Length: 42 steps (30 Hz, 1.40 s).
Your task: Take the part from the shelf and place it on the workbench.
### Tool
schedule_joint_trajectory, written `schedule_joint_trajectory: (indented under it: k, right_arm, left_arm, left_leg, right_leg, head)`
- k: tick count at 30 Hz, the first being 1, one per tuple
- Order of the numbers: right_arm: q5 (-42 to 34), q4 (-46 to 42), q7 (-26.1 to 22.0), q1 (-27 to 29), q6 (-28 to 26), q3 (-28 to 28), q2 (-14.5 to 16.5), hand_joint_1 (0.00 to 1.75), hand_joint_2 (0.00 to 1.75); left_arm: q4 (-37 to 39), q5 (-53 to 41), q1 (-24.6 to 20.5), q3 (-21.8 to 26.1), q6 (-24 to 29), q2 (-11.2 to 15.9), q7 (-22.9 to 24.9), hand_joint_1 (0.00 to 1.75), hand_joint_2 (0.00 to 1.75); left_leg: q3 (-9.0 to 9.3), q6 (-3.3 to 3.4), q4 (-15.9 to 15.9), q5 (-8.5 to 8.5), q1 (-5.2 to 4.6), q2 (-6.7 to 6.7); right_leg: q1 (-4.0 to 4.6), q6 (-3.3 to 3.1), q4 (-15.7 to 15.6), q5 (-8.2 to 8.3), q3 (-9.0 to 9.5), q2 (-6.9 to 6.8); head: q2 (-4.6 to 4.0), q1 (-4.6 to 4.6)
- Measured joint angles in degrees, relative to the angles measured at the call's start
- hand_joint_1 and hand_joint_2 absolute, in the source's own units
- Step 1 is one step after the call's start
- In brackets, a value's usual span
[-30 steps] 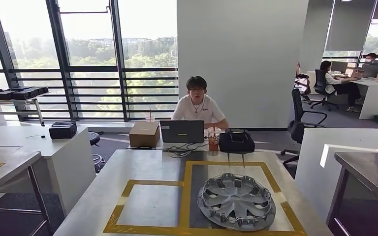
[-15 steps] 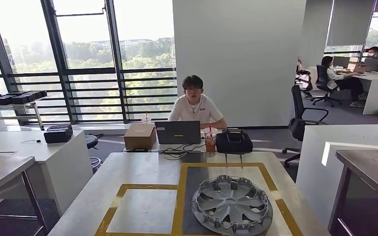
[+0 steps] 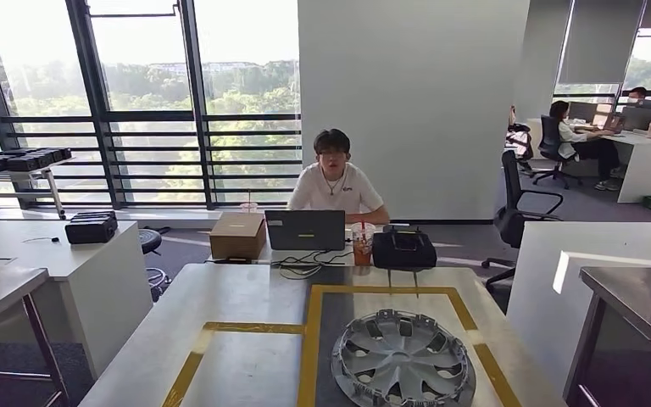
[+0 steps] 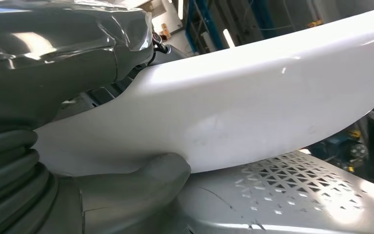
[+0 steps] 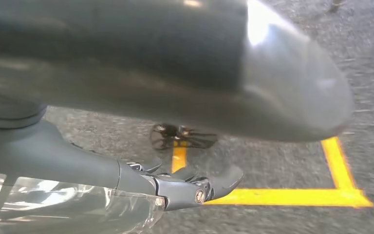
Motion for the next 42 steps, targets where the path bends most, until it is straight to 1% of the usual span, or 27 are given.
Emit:
schedule_joint_trajectory:
  k: [2,4,5,6,7,8,10,12,14,15,17,19,20,21,23,24,25,27,29,31,33,34,35,36,38,40,42]
  right_arm:
    - [-0.21,0.00,-0.50,-0.04,-0.19,0.19,-0.53,0.00,0.00]
    - [-0.33,0.00,-1.13,0.04,-0.34,0.46,-1.07,0.00,0.00]
    - [-0.37,0.00,-1.45,0.08,-0.36,0.62,-1.31,0.00,0.00]
    - [-0.41,0.00,-1.74,0.10,-0.32,0.78,-1.57,0.00,0.00]
    - [-0.41,0.00,-2.01,0.09,-0.22,0.95,-1.80,0.00,0.00]
    - [-0.40,0.00,-2.19,0.04,-0.10,1.14,-1.97,0.00,0.00]
    - [-0.38,0.00,-2.39,-0.10,0.16,1.44,-2.19,0.00,0.00]
    - [-0.30,0.00,-2.49,-0.21,0.29,1.64,-2.27,0.00,0.00]
    - [-0.22,0.00,-2.42,-0.19,0.33,1.83,-2.27,0.00,0.00]
    - [-0.23,0.00,-2.27,-0.20,0.37,1.91,-2.25,0.00,0.00]
    - [-0.26,0.00,-1.81,-0.20,0.45,2.04,-2.17,0.00,0.00]
    - [-0.38,0.00,-1.35,-0.20,0.50,2.19,-1.96,0.00,0.00]
    - [-0.44,0.00,-1.17,-0.19,0.50,2.24,-1.86,0.00,0.00]
    - [-0.49,0.00,-1.04,-0.20,0.50,2.29,-1.76,0.00,0.00]
    - [-0.50,0.00,-0.93,-0.33,0.61,2.37,-1.55,0.00,0.00]
    - [-0.51,0.00,-0.92,-0.45,0.69,2.41,-1.46,0.00,0.00]
    - [-0.53,0.00,-0.91,-0.56,0.79,2.44,-1.36,0.00,0.00]
    - [-0.58,0.00,-0.85,-0.74,0.92,2.52,-1.26,0.00,0.00]
    - [-0.66,-0.01,-0.80,-0.94,1.01,2.63,-1.17,0.00,0.00]
    - [-0.75,-0.02,-0.69,-1.18,1.03,2.75,-1.17,0.00,0.00]
    - [-0.78,-0.02,-0.36,-1.37,1.02,2.86,-1.18,0.00,0.00]
    - [-0.78,-0.02,-0.04,-1.41,1.03,2.93,-1.15,0.00,0.00]
    - [-0.79,-0.02,0.30,-1.42,1.03,2.99,-1.08,0.00,0.00]
    - [-0.80,-0.02,0.64,-1.44,1.04,3.07,-1.00,0.00,0.00]
    - [-0.88,-0.02,1.09,-1.48,1.04,3.21,-0.88,0.00,0.00]
    - [-0.99,-0.02,1.31,-1.59,1.04,3.31,-0.76,0.00,0.00]
    - [-1.07,-0.02,1.39,-1.70,1.05,3.39,-0.54,0.00,0.00]
  left_arm:
    - [0.01,-0.31,0.50,0.22,-0.48,-0.05,-0.54,1.75,1.75]
    - [0.01,-0.50,1.14,0.48,-0.97,-0.04,-0.92,1.75,1.75]
    - [0.01,-0.50,1.38,0.65,-1.14,-0.04,-1.04,1.75,1.75]
    - [0.01,-0.50,1.55,0.83,-1.23,-0.04,-1.11,1.75,1.75]
    - [0.00,-0.50,1.63,1.02,-1.30,-0.05,-1.13,1.75,1.75]
    - [-0.01,-0.49,1.70,1.20,-1.35,-0.06,-1.14,1.75,1.75]
    - [-0.12,-0.49,1.78,1.50,-1.43,-0.08,-1.07,1.75,1.75]
    - [-0.33,-0.47,1.83,1.76,-1.49,-0.14,-1.01,1.75,1.75]
    - [-0.55,-0.44,1.81,2.05,-1.66,-0.18,-1.03,1.75,1.75]
    - [-0.63,-0.43,1.80,2.19,-1.77,-0.19,-1.03,1.75,1.75]
    - [-0.65,-0.42,1.81,2.38,-1.99,-0.16,-1.03,1.75,1.75]
    - [-0.36,-0.45,1.83,2.43,-2.13,-0.14,-1.03,1.75,1.75]
    - [-0.17,-0.48,1.84,2.43,-2.19,-0.15,-1.03,1.75,1.75]
    - [0.01,-0.54,1.83,2.43,-2.23,-0.16,-1.03,1.75,1.75]
    - [0.24,-0.75,1.72,2.44,-2.29,-0.16,-1.04,1.75,1.75]
    - [0.36,-0.87,1.62,2.46,-2.34,-0.17,-1.05,1.75,1.75]
    - [0.48,-0.95,1.52,2.47,-2.40,-0.16,-1.10,1.75,1.75]
    - [0.74,-0.99,1.36,2.51,-2.65,-0.13,-1.23,1.75,1.75]
    - [0.93,-1.03,1.21,2.50,-2.89,-0.17,-1.37,1.75,1.75]
    - [1.21,-1.14,0.89,2.45,-2.86,-0.33,-1.41,1.75,1.75]
    - [1.61,-1.33,0.68,2.34,-2.48,-0.46,-1.18,1.75,1.75]
    - [1.81,-1.40,0.68,2.26,-2.20,-0.50,-0.99,1.75,1.75]
    - [1.98,-1.39,0.68,2.17,-1.91,-0.51,-0.77,1.75,1.75]
    - [2.15,-1.30,0.67,2.09,-1.63,-0.51,-0.59,1.75,1.75]
    - [2.45,-1.13,0.58,1.95,-1.29,-0.51,-0.29,1.75,1.75]
    - [2.69,-1.07,0.41,1.84,-1.15,-0.51,-0.13,1.75,1.75]
    - [2.82,-1.05,0.26,1.72,-1.10,-0.52,-0.06,1.75,1.75]
  left_leg:
    - [0.67,0.22,-0.44,-0.23,-0.01,0.06]
    - [1.11,0.23,-0.39,-0.82,-0.01,-0.08]
    - [1.50,0.09,-0.34,-1.20,0.05,-0.18]
    - [2.00,-0.14,-0.20,-1.67,0.14,-0.27]
    - [2.42,-0.45,0.05,-2.23,0.18,-0.32]
    - [2.58,-0.82,0.55,-2.93,0.11,-0.36]
    - [2.57,-1.51,1.36,-4.15,-0.09,-0.35]
    - [2.67,-2.04,1.56,-4.80,-0.02,-0.24]
    - [2.44,-2.67,2.87,-5.79,0.29,-0.16]
    - [1.52,-3.03,4.98,-6.90,0.46,-0.16]
    - [-2.64,-3.68,12.44,-9.88,0.89,-0.16]
    - [-6.87,-4.00,18.26,-10.94,1.22,-0.16]
    - [-7.55,-3.98,18.21,-9.80,1.30,-0.15]
    - [-7.02,-3.81,15.84,-7.61,1.32,-0.16]
    - [-3.95,-3.07,7.90,-2.79,1.13,-0.15]
    - [-2.64,-2.69,4.77,-1.43,0.93,-0.10]
    - [-1.89,-2.36,3.03,-0.97,0.71,-0.05]
    - [-1.59,-1.88,2.33,-1.32,0.35,-0.05]
    - [-0.47,-1.29,1.09,-1.03,0.55,-0.12]
    - [0.81,-0.76,-0.08,-0.72,0.77,-0.09]
    - [1.22,-0.44,-0.16,-1.06,0.57,-0.11]
    - [1.46,-0.38,-0.14,-1.35,0.48,-0.17]
    - [1.82,-0.42,-0.12,-1.69,0.43,-0.26]
    - [2.33,-0.54,-0.07,-2.12,0.42,-0.35]
    - [3.25,-0.98,0.28,-3.25,0.37,-0.44]
    - [3.52,-1.55,0.90,-4.48,0.06,-0.45]
    - [3.55,-2.03,1.17,-5.22,-0.10,-0.41]
  right_leg:
    - [-0.11,-0.11,7.58,-2.19,-4.56,-0.08]
    - [-0.32,0.46,12.42,-2.58,-8.52,-0.10]
    - [-0.50,1.06,11.66,-1.39,-8.90,-0.12]
    - [-0.71,1.75,8.67,0.62,-8.07,-0.19]
    - [-0.94,2.41,4.44,2.94,-6.54,-0.37]
    - [-1.03,2.63,0.72,4.77,-4.98,-0.57]
    - [-0.99,1.79,-2.90,6.17,-3.26,-0.79]
    - [-0.82,0.45,-2.88,5.81,-3.04,-0.65]
    - [-0.99,-0.36,-2.95,5.49,-2.61,-0.55]
    - [-1.16,-0.71,-3.00,5.32,-2.32,-0.51]
    - [-1.10,-1.25,-3.01,4.89,-1.89,-0.46]
    - [-0.98,-1.36,-2.99,4.43,-1.49,-0.35]
    - [-0.94,-1.28,-2.99,4.16,-1.18,-0.26]
    - [-0.90,-1.20,-3.00,3.88,-0.75,-0.16]
    - [-0.76,-0.95,-3.08,3.31,0.17,0.04]
    - [-0.68,-0.77,-3.16,3.07,0.46,0.11]
    - [-0.67,-0.53,-3.24,2.87,0.61,0.15]
    - [-0.77,0.13,-3.64,2.63,0.85,0.15]
    - [-0.77,0.53,-3.26,2.26,0.84,-0.04]
    - [-0.62,0.32,1.33,0.47,-1.57,-0.21]
    - [-0.56,0.13,9.41,-2.15,-6.43,-0.23]
    - [-0.56,0.30,12.28,-2.64,-8.48,-0.24]
    - [-0.58,0.69,13.04,-2.12,-9.48,-0.25]
    - [-0.61,1.23,11.25,-0.51,-9.18,-0.27]
    - [-0.73,2.12,3.03,4.00,-6.06,-0.50]
    - [-0.72,1.58,-2.48,6.22,-3.59,-0.64]
    - [-0.49,0.36,-3.10,6.00,-3.09,-0.53]
  head:
    - [-0.01,0.15]
    - [-0.01,0.26]
    - [0.00,0.31]
    - [0.00,0.37]
    - [-0.01,0.43]
    - [-0.02,0.54]
    - [-0.02,0.50]
    - [-0.01,0.33]
    - [-0.01,0.24]
    - [-0.01,0.20]
    - [-0.01,0.05]
    - [-0.01,-0.01]
    - [-0.01,-0.02]
    - [-0.01,-0.06]
    - [-0.02,-0.09]
    - [-0.02,-0.11]
    - [-0.02,-0.11]
    - [-0.01,-0.12]
    - [-0.01,-0.06]
    - [-0.02,0.11]
    - [-0.01,0.26]
    - [0.00,0.33]
    - [-0.01,0.35]
    - [-0.01,0.41]
    - [-0.01,0.54]
    - [-0.02,0.56]
    - [-0.02,0.41]
